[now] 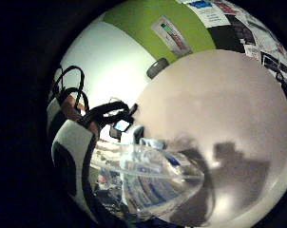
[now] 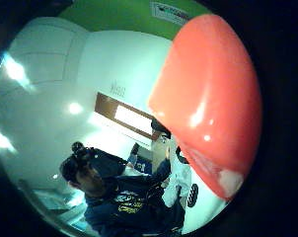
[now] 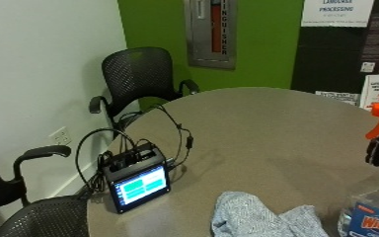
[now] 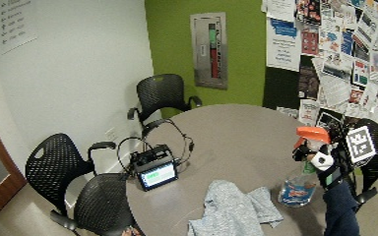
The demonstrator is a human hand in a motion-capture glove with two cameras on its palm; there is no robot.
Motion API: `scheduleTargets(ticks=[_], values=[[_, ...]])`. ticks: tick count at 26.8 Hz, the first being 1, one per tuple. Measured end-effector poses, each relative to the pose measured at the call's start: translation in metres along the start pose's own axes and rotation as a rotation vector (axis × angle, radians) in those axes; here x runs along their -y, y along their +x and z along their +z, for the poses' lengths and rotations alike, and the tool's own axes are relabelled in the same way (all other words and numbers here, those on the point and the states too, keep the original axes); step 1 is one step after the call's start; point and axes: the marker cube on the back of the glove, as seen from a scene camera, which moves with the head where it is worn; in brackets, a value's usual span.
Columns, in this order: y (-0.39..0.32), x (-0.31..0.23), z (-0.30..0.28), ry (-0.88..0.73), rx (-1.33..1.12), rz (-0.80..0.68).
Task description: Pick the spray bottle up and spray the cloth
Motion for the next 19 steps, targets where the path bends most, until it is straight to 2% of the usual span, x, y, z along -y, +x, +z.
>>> scheduleTargets(ticks=[13, 19], values=[[0.010, 0.000, 0.002, 0.031, 0.050, 0.036], [0.015, 0.004, -0.002, -0.034, 0.090, 0.026]])
